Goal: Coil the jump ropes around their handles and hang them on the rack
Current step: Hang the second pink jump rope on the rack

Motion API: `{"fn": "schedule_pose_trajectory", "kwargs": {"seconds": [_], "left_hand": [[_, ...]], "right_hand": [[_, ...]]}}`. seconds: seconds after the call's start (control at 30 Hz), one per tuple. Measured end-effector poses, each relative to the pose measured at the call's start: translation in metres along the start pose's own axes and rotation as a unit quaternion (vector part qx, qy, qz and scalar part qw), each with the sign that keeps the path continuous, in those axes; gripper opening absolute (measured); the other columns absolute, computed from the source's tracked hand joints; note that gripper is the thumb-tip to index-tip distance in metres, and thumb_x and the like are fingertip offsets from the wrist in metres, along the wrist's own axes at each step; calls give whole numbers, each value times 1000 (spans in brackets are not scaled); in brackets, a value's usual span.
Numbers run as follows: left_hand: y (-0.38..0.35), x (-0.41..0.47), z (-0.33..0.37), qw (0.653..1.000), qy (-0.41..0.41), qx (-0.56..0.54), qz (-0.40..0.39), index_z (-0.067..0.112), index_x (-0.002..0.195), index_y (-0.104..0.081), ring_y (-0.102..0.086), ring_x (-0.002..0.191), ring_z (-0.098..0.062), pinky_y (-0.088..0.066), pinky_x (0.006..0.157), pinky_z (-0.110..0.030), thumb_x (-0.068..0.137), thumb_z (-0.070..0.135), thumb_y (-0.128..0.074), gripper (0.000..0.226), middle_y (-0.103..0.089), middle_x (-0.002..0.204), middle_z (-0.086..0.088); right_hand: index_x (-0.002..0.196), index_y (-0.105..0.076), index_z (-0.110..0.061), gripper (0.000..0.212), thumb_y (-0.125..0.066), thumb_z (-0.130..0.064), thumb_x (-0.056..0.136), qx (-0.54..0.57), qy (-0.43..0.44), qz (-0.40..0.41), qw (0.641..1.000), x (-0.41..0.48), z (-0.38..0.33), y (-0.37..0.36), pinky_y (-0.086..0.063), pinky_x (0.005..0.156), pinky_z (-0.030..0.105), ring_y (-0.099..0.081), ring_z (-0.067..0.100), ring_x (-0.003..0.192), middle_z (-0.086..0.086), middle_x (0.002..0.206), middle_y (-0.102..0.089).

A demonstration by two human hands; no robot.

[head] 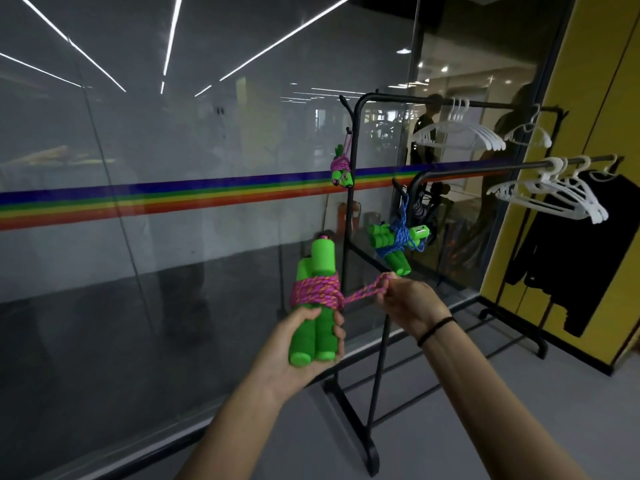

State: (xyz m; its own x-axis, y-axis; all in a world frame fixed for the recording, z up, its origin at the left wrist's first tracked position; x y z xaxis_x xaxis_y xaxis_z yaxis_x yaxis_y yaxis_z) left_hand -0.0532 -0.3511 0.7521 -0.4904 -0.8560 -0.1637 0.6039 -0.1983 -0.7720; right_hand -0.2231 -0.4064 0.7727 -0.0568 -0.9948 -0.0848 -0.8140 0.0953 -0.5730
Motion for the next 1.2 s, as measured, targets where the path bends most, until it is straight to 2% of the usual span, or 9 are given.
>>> {"fn": "schedule_pose_trajectory", "kwargs": {"seconds": [0.2,0.27,0.33,0.4,0.47,0.63,0.77,0.97,1.2], "left_hand": [[42,48,33,995,56,-65,-58,-11,84,-68,-62,66,-27,-55,69,-39,40,-4,-81,47,-66,85,-20],[62,77,51,995,89,-22,-41,-9,93,-68,-66,74,-32,-54,73,-45,42,-4,-80,53,-68,94,-22],[75,104,69,991,113,74,-25,-4,93,-71,-68,78,-31,-55,71,-43,56,1,-78,38,-69,100,-22],[83,131,90,982,108,157,17,3,74,-75,-67,70,-27,-53,65,-35,66,12,-78,13,-71,89,-18],[85,158,112,968,87,230,51,9,58,-74,-63,59,-22,-49,58,-30,57,27,-79,19,-71,72,-11],[81,219,166,945,66,319,26,12,72,-66,-55,42,-16,-45,42,-24,47,33,-85,38,-63,55,-3],[94,264,194,945,68,320,32,9,73,-66,-54,48,-17,-46,49,-22,33,22,-74,43,-57,54,-5],[92,330,221,971,90,219,-20,2,67,-62,-53,41,-15,-47,45,-20,51,7,-55,18,-57,59,-7],[71,409,259,973,73,215,-40,6,92,-65,-66,77,-25,-55,76,-36,75,24,-70,25,-71,81,-13]], "right_hand": [[67,-46,-7,31,-31,3,93,7,48,-37,998,46,9,-13,-50,49,14,-52,6,47,0,53,-50],[71,-48,-8,27,-35,1,93,-23,81,-56,995,63,6,-30,-50,52,13,-50,8,54,2,61,-49],[76,-53,-9,23,-40,2,91,-85,106,-59,989,80,2,-51,-51,57,16,-54,9,57,1,63,-54],[78,-57,-11,22,-44,3,90,-161,121,-67,977,101,1,-77,-49,58,18,-52,11,59,0,63,-56],[79,-59,-13,21,-47,-1,90,-219,140,-77,963,125,2,-104,-45,61,21,-50,10,60,-2,63,-57],[79,-60,-14,11,-60,-5,84,-260,188,-69,945,184,-5,-147,-44,53,12,-50,5,53,-5,61,-56],[74,-59,-13,16,-60,1,82,-243,220,-14,945,229,-21,-155,-43,46,15,-51,6,46,-6,54,-56],[74,-61,-11,19,-54,3,85,-213,261,40,941,292,-62,-156,-33,51,21,-41,12,53,3,62,-51],[84,-60,-10,12,-52,-2,88,-322,245,-20,914,376,-117,-178,-44,47,14,-50,6,52,-1,65,-55]]}}
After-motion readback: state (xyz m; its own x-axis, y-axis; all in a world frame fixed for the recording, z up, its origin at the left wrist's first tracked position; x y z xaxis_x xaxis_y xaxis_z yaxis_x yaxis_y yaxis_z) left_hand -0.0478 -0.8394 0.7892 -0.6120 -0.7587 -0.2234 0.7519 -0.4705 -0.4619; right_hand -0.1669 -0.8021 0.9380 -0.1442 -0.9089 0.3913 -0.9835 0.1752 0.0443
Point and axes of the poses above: each hand's wrist, its own x-axis towards the middle knuckle, its own y-axis out of the back of the hand, z = x × y, the point moved 3 cm from there along x, towards the middle knuckle
